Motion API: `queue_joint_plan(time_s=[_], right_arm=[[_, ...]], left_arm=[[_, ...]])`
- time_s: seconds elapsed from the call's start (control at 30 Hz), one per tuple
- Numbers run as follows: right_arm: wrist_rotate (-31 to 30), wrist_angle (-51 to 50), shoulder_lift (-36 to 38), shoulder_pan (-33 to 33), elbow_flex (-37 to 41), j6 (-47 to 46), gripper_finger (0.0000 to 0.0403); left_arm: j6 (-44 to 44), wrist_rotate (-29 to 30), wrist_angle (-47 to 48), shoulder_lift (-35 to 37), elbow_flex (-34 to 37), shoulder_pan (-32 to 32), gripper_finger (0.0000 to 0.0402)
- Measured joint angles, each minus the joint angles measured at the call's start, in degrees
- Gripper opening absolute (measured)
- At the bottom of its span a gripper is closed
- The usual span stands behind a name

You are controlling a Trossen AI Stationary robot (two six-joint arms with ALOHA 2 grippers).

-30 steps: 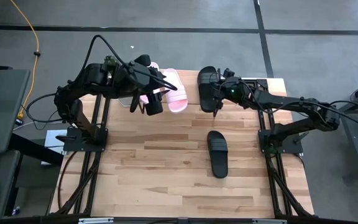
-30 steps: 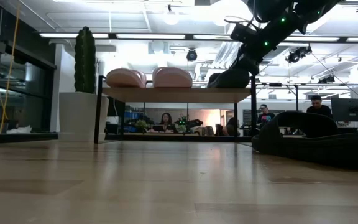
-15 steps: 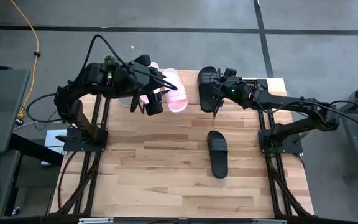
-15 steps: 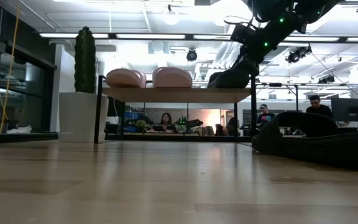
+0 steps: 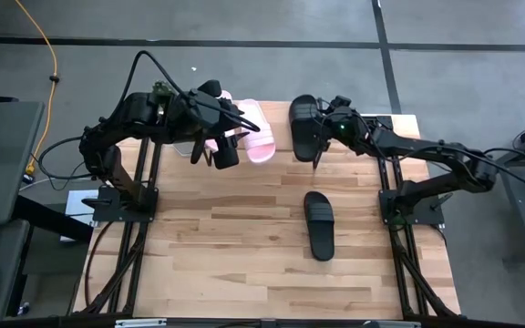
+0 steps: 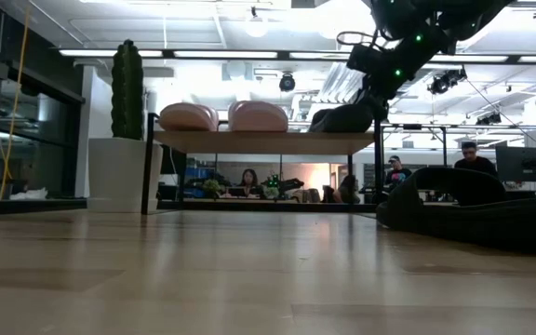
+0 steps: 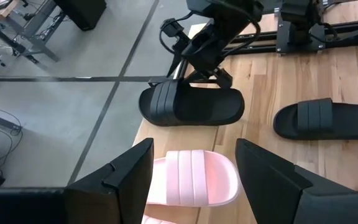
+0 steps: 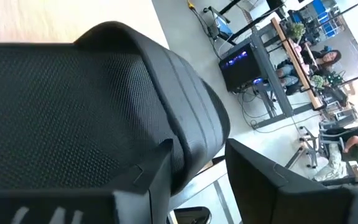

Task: Pick and place slides into the shelf
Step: Put the left black slipper on the shelf

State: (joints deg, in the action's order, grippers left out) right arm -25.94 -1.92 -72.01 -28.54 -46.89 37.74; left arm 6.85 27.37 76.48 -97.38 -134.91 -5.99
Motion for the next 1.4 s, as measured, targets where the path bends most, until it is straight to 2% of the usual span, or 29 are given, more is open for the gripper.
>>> queue_joint_plan(time_s=[0.1,0.2,0.4,0.47,0.57,1.0,1.4], right_arm=[[0.0,0.3,-0.5,-0.3,0.0,-0.2,0.0136],[0.5,0.3,-1.1,-0.3,0.0,-0.4,0.0116],[1.7,1.0,-2.1,-0.3,-0.1,-0.7,0.0023],[1.8,1.2,-2.2,-0.3,-0.1,-0.8,0.0009],[1.9,2.3,-2.3,-0.3,-0.1,-1.5,0.0017],[1.1,-2.3,-2.4,3.8,-4.2,-4.5,0.0002],[-1.1,-2.1,-3.4,5.3,-5.2,-3.2,0.0]], left_arm=[[0.0,0.0,0.0,0.0,0.0,0.0,0.0214],[0.0,0.0,0.0,0.0,0.0,0.0,0.0214],[-0.1,0.0,-0.1,0.0,0.0,0.0,0.0214],[-0.1,0.0,-0.1,0.0,0.0,0.0,0.0214],[-0.1,0.0,-0.1,0.0,0.0,0.0,0.0214],[-0.2,0.0,-0.1,0.0,0.0,0.0,0.0214],[-0.7,0.0,-0.1,0.0,0.0,0.0,0.0213]])
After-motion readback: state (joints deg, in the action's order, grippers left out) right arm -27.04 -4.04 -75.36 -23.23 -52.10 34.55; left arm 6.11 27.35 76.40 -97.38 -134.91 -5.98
